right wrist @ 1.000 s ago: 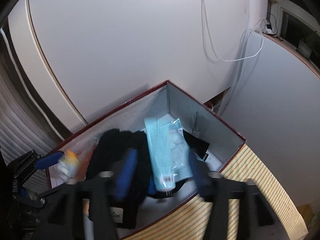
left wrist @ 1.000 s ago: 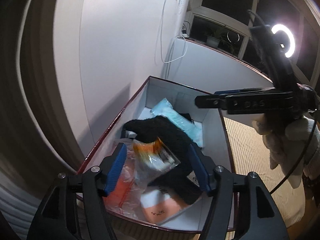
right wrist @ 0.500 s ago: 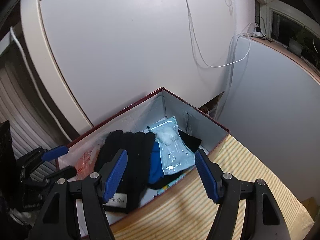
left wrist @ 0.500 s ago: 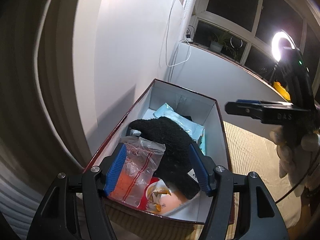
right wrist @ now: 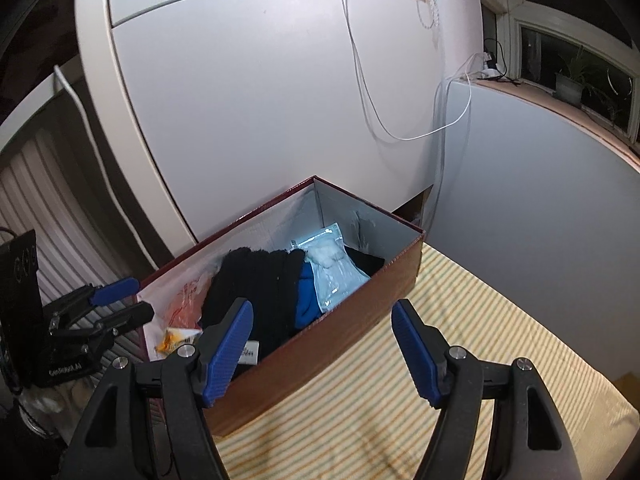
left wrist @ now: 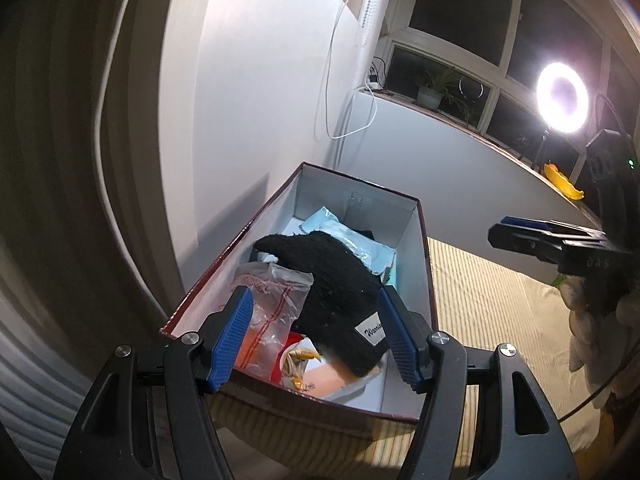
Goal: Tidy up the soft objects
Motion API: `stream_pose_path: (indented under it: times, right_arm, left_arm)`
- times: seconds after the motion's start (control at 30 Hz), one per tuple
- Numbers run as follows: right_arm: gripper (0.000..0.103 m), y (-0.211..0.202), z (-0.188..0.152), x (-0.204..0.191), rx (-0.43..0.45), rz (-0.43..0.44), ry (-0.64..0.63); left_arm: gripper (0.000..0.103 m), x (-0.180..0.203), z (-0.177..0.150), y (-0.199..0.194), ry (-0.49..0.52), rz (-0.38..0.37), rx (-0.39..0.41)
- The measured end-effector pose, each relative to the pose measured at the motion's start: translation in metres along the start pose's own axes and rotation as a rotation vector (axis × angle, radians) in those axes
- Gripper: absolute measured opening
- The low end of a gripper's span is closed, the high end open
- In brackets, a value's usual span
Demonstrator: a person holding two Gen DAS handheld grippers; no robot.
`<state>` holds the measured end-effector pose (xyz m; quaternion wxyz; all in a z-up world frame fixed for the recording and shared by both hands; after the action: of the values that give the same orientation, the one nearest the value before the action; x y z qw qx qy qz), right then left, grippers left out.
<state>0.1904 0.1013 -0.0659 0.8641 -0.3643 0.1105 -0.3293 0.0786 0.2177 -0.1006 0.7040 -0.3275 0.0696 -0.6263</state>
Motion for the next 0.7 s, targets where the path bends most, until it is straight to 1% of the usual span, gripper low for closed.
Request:
stream_pose_path:
  times: [0.07, 0.2, 0.3, 0.5, 0.63, 0.7]
  right_arm:
    - [0.071, -0.008, -0.006, 0.001, 0.014, -0.013, -0.003]
    - [0.073, -0.025, -0.020, 0.002, 0.039, -0.026, 0.007]
    - [0.073, -0.034, -0.030, 0.005, 0.052, -0.033, 0.019]
    - [0.074, -0.055, -0.052, 0.010, 0.079, -0.072, 0.031]
    - [0.075, -0.073, -0.067, 0.012, 0.104, -0.083, 0.050]
    - [0.078, -0.080, -0.074, 0.013, 0.116, -0.093, 0.059]
  left_arm:
    - [0.064, 0.004, 0.000, -0.005, 0.014, 0.010, 0.008]
    - [0.064, 0.015, -0.004, -0.013, 0.032, 0.006, 0.014]
    - [0.072, 0.022, -0.007, -0.021, 0.036, 0.006, 0.030]
    - [0.072, 0.032, -0.011, -0.038, 0.044, 0.019, 0.059]
    - [0.073, 0.046, -0.014, -0.047, 0.090, 0.032, 0.065]
    - [0.074, 0.052, -0.016, -0.052, 0.108, 0.037, 0.068]
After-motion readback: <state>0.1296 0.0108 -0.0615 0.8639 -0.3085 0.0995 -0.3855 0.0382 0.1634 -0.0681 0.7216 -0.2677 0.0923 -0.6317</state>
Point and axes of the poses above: each gripper's, at about its wrist camera, not at the fingertips, and y roughly the way its jaws point, x to its right, z to its top, the point moved 9 cm from there along y, roughly the way its jaws point, and after that the axes turned 11 degrees about -z, right-handed, at the moved point
